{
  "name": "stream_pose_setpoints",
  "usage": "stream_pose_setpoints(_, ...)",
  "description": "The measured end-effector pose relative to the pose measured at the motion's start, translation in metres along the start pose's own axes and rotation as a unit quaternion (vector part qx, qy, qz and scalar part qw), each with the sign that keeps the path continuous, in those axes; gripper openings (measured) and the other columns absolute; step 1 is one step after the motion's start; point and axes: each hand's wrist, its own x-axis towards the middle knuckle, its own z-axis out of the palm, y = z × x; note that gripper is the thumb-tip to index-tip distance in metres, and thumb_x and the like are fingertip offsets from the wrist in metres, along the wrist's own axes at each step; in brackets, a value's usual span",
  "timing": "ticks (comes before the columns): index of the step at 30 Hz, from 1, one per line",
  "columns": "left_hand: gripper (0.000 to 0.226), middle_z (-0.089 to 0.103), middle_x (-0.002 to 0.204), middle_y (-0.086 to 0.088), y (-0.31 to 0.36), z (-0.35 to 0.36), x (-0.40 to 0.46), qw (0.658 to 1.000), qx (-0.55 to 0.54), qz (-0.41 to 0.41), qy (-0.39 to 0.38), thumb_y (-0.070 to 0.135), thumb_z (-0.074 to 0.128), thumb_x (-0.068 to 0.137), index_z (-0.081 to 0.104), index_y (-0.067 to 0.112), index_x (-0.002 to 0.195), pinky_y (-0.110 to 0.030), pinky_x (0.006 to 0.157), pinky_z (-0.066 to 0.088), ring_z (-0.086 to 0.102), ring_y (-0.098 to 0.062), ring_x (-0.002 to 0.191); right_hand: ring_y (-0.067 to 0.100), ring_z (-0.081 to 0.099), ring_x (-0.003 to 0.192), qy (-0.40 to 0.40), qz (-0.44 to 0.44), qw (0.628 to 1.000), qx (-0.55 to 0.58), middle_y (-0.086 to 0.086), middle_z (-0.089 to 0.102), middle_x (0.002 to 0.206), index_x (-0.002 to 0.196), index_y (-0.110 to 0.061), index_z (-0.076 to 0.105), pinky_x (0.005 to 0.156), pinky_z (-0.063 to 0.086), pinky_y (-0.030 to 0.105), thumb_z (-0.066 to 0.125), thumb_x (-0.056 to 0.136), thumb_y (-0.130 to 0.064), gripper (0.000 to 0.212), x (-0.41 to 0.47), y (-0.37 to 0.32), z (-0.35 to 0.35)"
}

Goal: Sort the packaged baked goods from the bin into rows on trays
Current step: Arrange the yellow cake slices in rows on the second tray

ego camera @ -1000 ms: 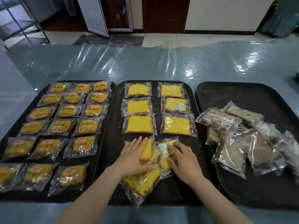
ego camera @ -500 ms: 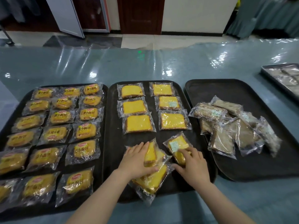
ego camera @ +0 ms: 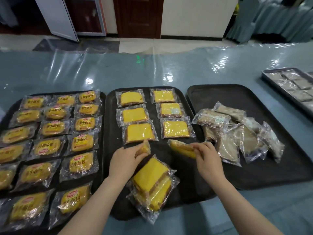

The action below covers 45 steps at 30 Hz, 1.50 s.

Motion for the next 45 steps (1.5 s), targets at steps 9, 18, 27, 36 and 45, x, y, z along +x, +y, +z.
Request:
stream_pose_setpoints(9, 0.076, -0.031, 0.152, -0.001, -0.006, 0.052, 0.006, 0.97, 0.121, 0.028, -0.207, 0.077, -0.004, 0.074, -0.02, 0.046, 0.141, -0.042, 0.111, -0.02, -0.035, -0.021, 0.136, 0.016, 0.055, 0.11, -0.036, 0.064, 0.994, 0.078, -0.008, 0.056, 0.115, 0.121, -0.022, 0.059, 0.091, 0.046, 0.032, 0.053, 0.096, -0.019, 0.026, 0.044, 0.007, 0.008)
stream_pose_setpoints(18, 0.076, -0.037, 0.149, 0.005, -0.002, 0.058, -0.006, 0.962, 0.13, 0.018, -0.239, 0.084, 0.002, 0.072, -0.028, 0.052, 0.135, -0.041, 0.108, -0.024, -0.041, -0.016, 0.132, 0.018, -0.012, 0.146, -0.201, -0.133, 0.947, -0.21, -0.003, 0.0, 0.162, 0.151, -0.037, 0.018, 0.116, -0.004, 0.041, 0.038, 0.098, -0.05, 0.058, 0.043, 0.038, 0.051)
stream_pose_setpoints(27, 0.065, -0.008, 0.156, 0.009, 0.012, 0.055, 0.018, 0.988, 0.119, -0.022, -0.098, 0.064, 0.016, 0.088, 0.012, 0.039, 0.148, -0.032, 0.113, -0.011, -0.019, -0.009, 0.14, 0.011, -0.012, 0.145, -0.228, -0.162, 0.954, -0.112, -0.017, 0.001, 0.155, 0.146, -0.036, 0.031, 0.115, -0.009, 0.033, 0.04, 0.098, -0.046, 0.05, 0.058, 0.047, 0.044)
stream_pose_setpoints(36, 0.084, -0.029, 0.151, 0.001, -0.001, 0.069, 0.051, 0.96, 0.206, -0.088, -0.165, 0.081, 0.004, 0.073, -0.018, 0.042, 0.144, -0.049, 0.11, -0.014, -0.028, -0.03, 0.138, 0.02, -0.028, 0.139, -0.239, -0.111, 0.942, -0.207, 0.001, -0.02, 0.157, 0.153, -0.026, -0.004, 0.113, -0.013, 0.037, 0.022, 0.1, -0.051, 0.064, 0.095, 0.037, 0.063)
stream_pose_setpoints(45, 0.083, -0.034, 0.149, -0.001, -0.004, 0.068, 0.049, 0.958, 0.198, -0.112, -0.176, 0.082, -0.001, 0.07, -0.031, 0.043, 0.137, -0.049, 0.108, -0.018, -0.033, -0.03, 0.136, 0.021, -0.026, 0.14, -0.25, -0.137, 0.931, -0.227, 0.001, -0.015, 0.159, 0.153, -0.022, -0.002, 0.114, -0.012, 0.037, 0.015, 0.101, -0.049, 0.061, 0.105, 0.035, 0.075)
